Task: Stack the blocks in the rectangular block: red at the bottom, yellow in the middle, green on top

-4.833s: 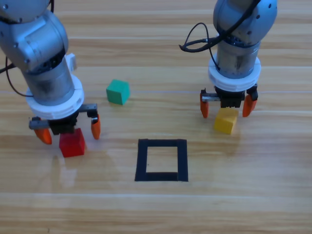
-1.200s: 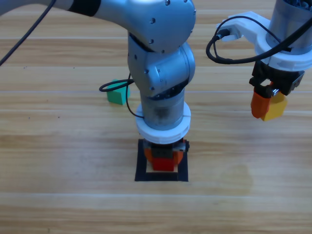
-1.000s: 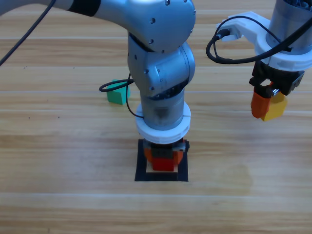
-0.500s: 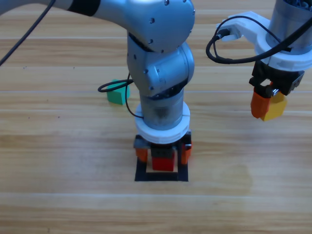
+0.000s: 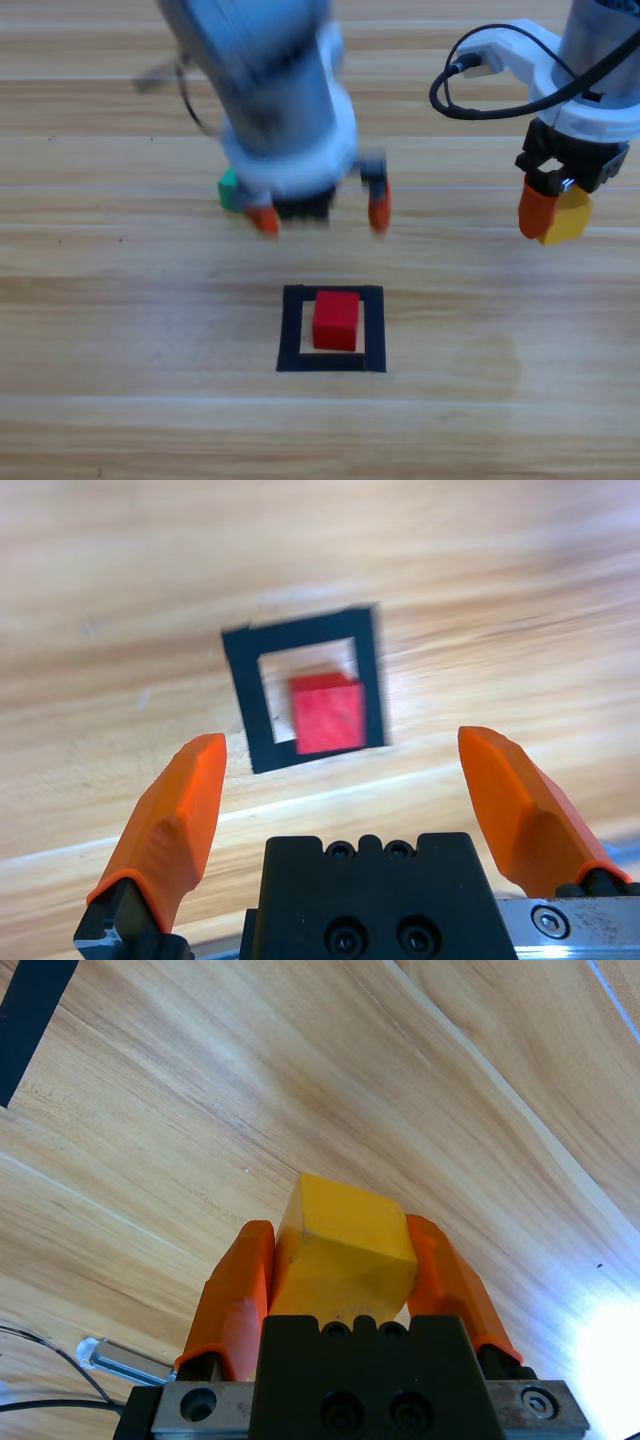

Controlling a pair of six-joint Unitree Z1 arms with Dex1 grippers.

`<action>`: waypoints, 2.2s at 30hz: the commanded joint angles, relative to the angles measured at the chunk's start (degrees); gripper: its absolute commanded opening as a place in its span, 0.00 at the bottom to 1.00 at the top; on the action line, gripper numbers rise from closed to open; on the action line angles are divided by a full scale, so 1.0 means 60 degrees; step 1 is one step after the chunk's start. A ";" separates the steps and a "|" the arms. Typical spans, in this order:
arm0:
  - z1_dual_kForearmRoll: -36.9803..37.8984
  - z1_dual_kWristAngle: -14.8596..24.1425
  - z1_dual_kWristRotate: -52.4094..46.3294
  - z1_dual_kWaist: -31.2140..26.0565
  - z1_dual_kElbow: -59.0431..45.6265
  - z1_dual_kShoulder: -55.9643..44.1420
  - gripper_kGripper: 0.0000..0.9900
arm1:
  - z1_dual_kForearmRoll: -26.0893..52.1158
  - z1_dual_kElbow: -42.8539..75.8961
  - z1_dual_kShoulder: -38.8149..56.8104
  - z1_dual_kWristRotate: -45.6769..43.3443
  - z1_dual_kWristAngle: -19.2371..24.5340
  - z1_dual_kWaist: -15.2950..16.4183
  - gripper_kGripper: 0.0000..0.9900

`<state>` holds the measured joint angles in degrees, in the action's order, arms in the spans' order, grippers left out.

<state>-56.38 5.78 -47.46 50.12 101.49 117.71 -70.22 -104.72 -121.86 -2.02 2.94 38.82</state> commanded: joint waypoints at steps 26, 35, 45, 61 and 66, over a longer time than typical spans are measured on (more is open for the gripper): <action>0.1575 -0.0187 0.4936 -0.3709 -0.3820 -0.4442 1.00 | -0.0851 -0.2790 -0.1516 0.1948 -0.1486 0.2451 0.18; 0.1604 -0.0246 0.4907 -0.3797 -0.3878 -0.4267 1.00 | -0.0865 -0.3025 -0.2102 0.3940 -0.1222 0.2744 0.18; 0.1677 -0.0641 0.4936 -0.3797 -0.3981 -0.4120 1.00 | -0.1320 -0.3977 -0.2336 0.6547 -0.0826 0.3286 0.18; 0.1677 -0.0715 0.5097 -0.3826 -0.4010 -0.3944 1.00 | -0.2242 -0.5573 -0.3830 0.7719 -0.0240 0.3417 0.18; 0.1692 -0.0729 0.5097 -0.3826 -0.4025 -0.3930 1.00 | -0.2433 -0.6086 -0.4196 0.7631 -0.0240 0.3417 0.18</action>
<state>-46.99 2.10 -17.38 28.20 78.65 92.45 -83.22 -138.86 -141.88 44.08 0.87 57.58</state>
